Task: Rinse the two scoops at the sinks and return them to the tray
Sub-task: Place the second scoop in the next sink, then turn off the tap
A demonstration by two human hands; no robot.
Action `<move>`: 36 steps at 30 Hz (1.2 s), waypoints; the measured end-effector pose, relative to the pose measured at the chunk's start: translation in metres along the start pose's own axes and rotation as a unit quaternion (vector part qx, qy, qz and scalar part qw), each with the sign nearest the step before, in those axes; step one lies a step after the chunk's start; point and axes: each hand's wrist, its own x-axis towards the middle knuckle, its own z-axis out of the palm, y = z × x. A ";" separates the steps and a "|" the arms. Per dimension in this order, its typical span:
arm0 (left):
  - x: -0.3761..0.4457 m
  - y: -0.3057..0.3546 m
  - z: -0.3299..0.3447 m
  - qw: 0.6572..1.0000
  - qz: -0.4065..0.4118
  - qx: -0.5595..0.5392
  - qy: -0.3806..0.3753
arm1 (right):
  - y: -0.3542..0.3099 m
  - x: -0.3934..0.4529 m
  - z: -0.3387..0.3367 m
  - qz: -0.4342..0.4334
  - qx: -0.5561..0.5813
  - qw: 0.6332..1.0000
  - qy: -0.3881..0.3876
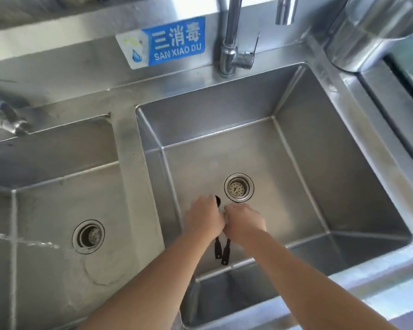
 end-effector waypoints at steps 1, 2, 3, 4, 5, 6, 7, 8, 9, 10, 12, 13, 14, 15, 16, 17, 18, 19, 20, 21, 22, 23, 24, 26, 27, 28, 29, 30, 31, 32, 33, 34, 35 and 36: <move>-0.008 0.000 -0.014 0.999 0.035 0.028 0.014 | -0.002 -0.013 -0.009 -0.016 -0.015 0.999 0.024; -0.017 -0.001 -0.028 0.996 0.067 0.054 0.026 | -0.005 -0.025 -0.017 -0.024 -0.017 0.999 0.037; -0.028 -0.004 -0.042 0.991 0.099 0.074 0.041 | -0.010 -0.038 -0.025 -0.029 -0.013 0.999 0.043; -0.039 -0.009 -0.056 0.987 0.121 0.086 0.057 | -0.016 -0.049 -0.033 -0.033 -0.012 0.998 0.044; -0.050 -0.016 -0.071 0.984 0.135 0.094 0.069 | -0.024 -0.060 -0.041 -0.036 -0.015 0.998 0.045; -0.061 -0.025 -0.084 0.982 0.143 0.098 0.076 | -0.033 -0.071 -0.048 -0.042 -0.017 0.998 0.050; -0.072 -0.035 -0.095 0.981 0.147 0.100 0.079 | -0.043 -0.081 -0.054 -0.051 -0.017 0.997 0.057; -0.082 -0.048 -0.106 0.981 0.145 0.100 0.085 | -0.056 -0.089 -0.059 -0.064 -0.017 0.996 0.066; -0.092 -0.063 -0.114 0.981 0.137 0.101 0.092 | -0.071 -0.097 -0.063 -0.078 -0.020 0.994 0.076; -0.100 -0.078 -0.122 0.982 0.125 0.099 0.103 | -0.088 -0.103 -0.066 -0.094 -0.025 0.992 0.085; -0.117 -0.113 -0.135 0.986 0.089 0.087 0.112 | -0.125 -0.112 -0.065 -0.130 -0.033 0.986 0.095; -0.124 -0.131 -0.139 0.988 0.068 0.080 0.111 | -0.145 -0.114 -0.063 -0.148 -0.038 0.984 0.093; -0.132 -0.151 -0.143 0.989 0.050 0.076 0.112 | -0.165 -0.117 -0.058 -0.163 -0.043 0.982 0.088; -0.140 -0.171 -0.148 0.990 0.033 0.073 0.119 | -0.185 -0.118 -0.052 -0.177 -0.047 0.980 0.081; -0.146 -0.191 -0.152 0.990 0.018 0.068 0.125 | -0.205 -0.120 -0.047 -0.188 -0.051 0.978 0.072; -0.153 -0.210 -0.157 0.990 0.001 0.060 0.130 | -0.225 -0.123 -0.041 -0.196 -0.055 0.977 0.062; -0.160 -0.229 -0.164 0.990 -0.016 0.052 0.133 | -0.244 -0.125 -0.035 -0.204 -0.059 0.976 0.052; -0.167 -0.247 -0.170 0.989 -0.030 0.045 0.136 | -0.262 -0.128 -0.030 -0.211 -0.062 0.975 0.044; -0.173 -0.262 -0.176 0.989 -0.039 0.037 0.141 | -0.279 -0.131 -0.026 -0.216 -0.062 0.974 0.038; -0.178 -0.277 -0.182 0.988 -0.041 0.029 0.145 | -0.296 -0.133 -0.021 -0.223 -0.064 0.972 0.035; -0.183 -0.289 -0.187 0.988 -0.037 0.023 0.149 | -0.312 -0.134 -0.017 -0.228 -0.066 0.971 0.033; -0.186 -0.301 -0.192 0.988 -0.031 0.018 0.152 | -0.328 -0.135 -0.014 -0.231 -0.066 0.970 0.031; -0.188 -0.310 -0.196 0.988 -0.022 0.017 0.152 | -0.342 -0.135 -0.010 -0.233 -0.067 0.970 0.032; -0.190 -0.328 -0.203 0.989 -0.006 0.022 0.147 | -0.369 -0.135 -0.005 -0.233 -0.062 0.970 0.035; -0.189 -0.335 -0.207 0.989 0.000 0.024 0.145 | -0.382 -0.135 -0.004 -0.229 -0.057 0.971 0.039; -0.188 -0.342 -0.210 0.990 0.006 0.026 0.142 | -0.393 -0.133 -0.003 -0.223 -0.054 0.972 0.042; -0.186 -0.348 -0.214 0.990 0.012 0.029 0.140 | -0.404 -0.132 -0.002 -0.215 -0.054 0.974 0.045; -0.184 -0.354 -0.218 0.990 0.020 0.032 0.139 | -0.414 -0.128 -0.002 -0.208 -0.053 0.975 0.049; -0.182 -0.360 -0.222 0.989 0.028 0.035 0.140 | -0.422 -0.125 -0.002 -0.200 -0.051 0.977 0.051; -0.179 -0.366 -0.227 0.989 0.036 0.039 0.141 | -0.431 -0.121 -0.001 -0.194 -0.045 0.978 0.054; -0.175 -0.371 -0.231 0.988 0.043 0.044 0.142 | -0.438 -0.116 -0.002 -0.189 -0.039 0.980 0.056; -0.171 -0.375 -0.235 0.987 0.049 0.048 0.142 | -0.445 -0.111 -0.003 -0.184 -0.034 0.980 0.061; -0.166 -0.379 -0.240 0.987 0.052 0.053 0.140 | -0.451 -0.108 -0.005 -0.176 -0.035 0.982 0.063; -0.160 -0.382 -0.244 0.988 0.054 0.057 0.136 | -0.458 -0.102 -0.007 -0.166 -0.040 0.983 0.067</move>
